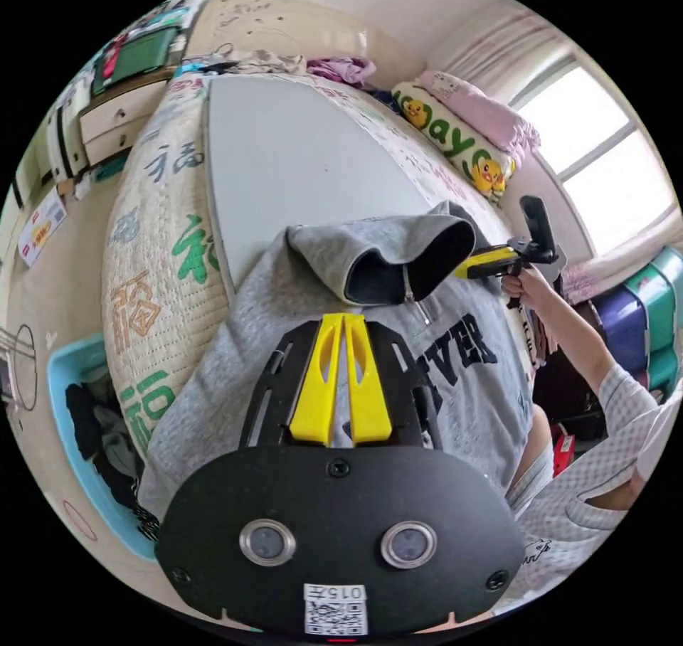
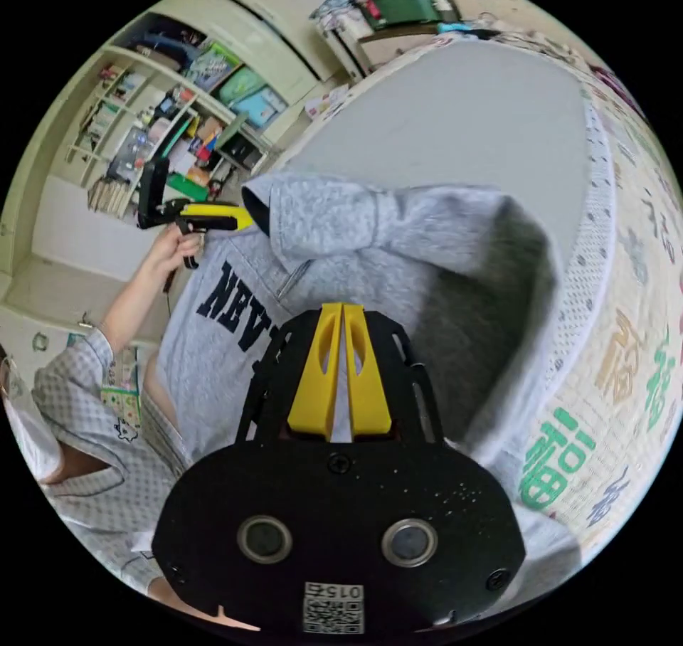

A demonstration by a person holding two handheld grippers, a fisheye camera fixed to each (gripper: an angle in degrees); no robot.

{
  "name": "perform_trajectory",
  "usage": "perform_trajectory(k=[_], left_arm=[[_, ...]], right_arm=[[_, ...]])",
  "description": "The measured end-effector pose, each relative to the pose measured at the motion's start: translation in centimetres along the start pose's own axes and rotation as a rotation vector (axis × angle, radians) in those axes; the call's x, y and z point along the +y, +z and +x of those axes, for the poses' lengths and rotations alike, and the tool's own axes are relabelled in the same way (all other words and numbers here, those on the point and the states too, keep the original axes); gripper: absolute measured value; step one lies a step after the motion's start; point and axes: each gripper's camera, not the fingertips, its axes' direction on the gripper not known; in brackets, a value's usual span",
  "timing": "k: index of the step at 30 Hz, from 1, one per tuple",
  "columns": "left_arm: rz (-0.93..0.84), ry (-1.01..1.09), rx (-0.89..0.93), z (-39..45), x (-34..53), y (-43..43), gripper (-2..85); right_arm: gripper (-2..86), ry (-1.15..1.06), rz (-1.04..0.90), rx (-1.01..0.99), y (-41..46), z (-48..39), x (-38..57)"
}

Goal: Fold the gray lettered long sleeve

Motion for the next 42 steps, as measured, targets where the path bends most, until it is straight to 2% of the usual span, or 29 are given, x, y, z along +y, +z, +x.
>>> perform_trajectory(k=[2,3,5,7,8,10,13,15,18,20,24,27,30,32,34,36,39,42], left_arm=[[0.012,-0.014,0.026,0.1,-2.2,0.9,-0.4],[0.072,-0.027,0.071,0.0,-3.6,0.9,-0.5],[0.211,-0.103,0.115,-0.6,-5.4,0.1,-0.4],[0.350,-0.206,0.072,-1.5,-6.3,-0.9,-0.2],[0.371,-0.276,0.006,-2.1,-6.6,-1.1,0.0],[0.355,-0.325,-0.056,-2.5,-6.5,-1.4,0.8],[0.252,-0.214,-0.064,-2.3,-5.2,-1.8,5.2],[0.093,-0.172,-0.185,-3.4,-3.3,-2.1,8.1],[-0.036,-0.162,-0.274,-5.4,0.0,-2.7,9.5],[-0.070,-0.154,-0.249,-6.3,1.6,-3.0,11.0],[-0.115,-0.179,-0.087,-7.7,3.4,-3.1,13.0],[-0.146,-0.157,-0.091,-7.5,3.8,-3.2,13.1],[-0.184,-0.136,-0.063,-7.0,3.7,-2.7,11.2],[-0.215,-0.102,-0.096,-6.1,3.4,-2.6,8.2],[-0.215,-0.086,-0.105,-5.2,3.0,-2.9,4.9],[-0.147,-0.079,-0.215,-3.8,2.7,-4.4,2.7],[0.014,-0.133,-0.344,-2.8,2.3,-7.2,2.0],[0.096,-0.226,-0.383,-2.5,1.5,-7.7,1.8]], right_arm=[[-0.5,-0.009,0.035,0.038,0.6,-1.7,-3.8],[-0.4,0.007,0.069,0.039,0.2,-1.8,-4.7],[-0.4,0.105,0.265,0.026,-2.6,-1.1,-7.6],[-0.3,0.261,0.395,0.097,-4.8,0.4,-8.3],[-0.1,0.376,0.411,0.148,-5.9,1.6,-8.4],[0.3,0.408,0.423,0.133,-7.2,2.4,-7.8],[2.7,0.281,0.335,0.092,-8.8,2.2,-5.9],[6.2,0.241,0.244,0.169,-9.8,2.0,-4.0],[11.0,0.203,0.157,0.294,-12.0,2.4,-0.5],[15.1,0.206,0.067,0.332,-13.3,2.7,1.7],[19.4,0.173,-0.043,0.305,-13.7,1.3,3.8],[21.7,0.143,-0.143,0.261,-13.4,-0.5,4.6],[16.8,0.133,-0.177,0.270,-13.8,-2.3,5.6],[6.4,0.175,-0.205,0.409,-13.7,-2.7,6.0],[3.7,0.191,-0.186,0.445,-14.2,-2.7,5.9],[2.3,0.262,-0.131,0.453,-15.3,-2.1,6.0],[1.4,0.386,-0.056,0.661,-16.6,-1.2,6.4],[1.2,0.503,-0.048,0.663,-15.7,0.8,6.7]])
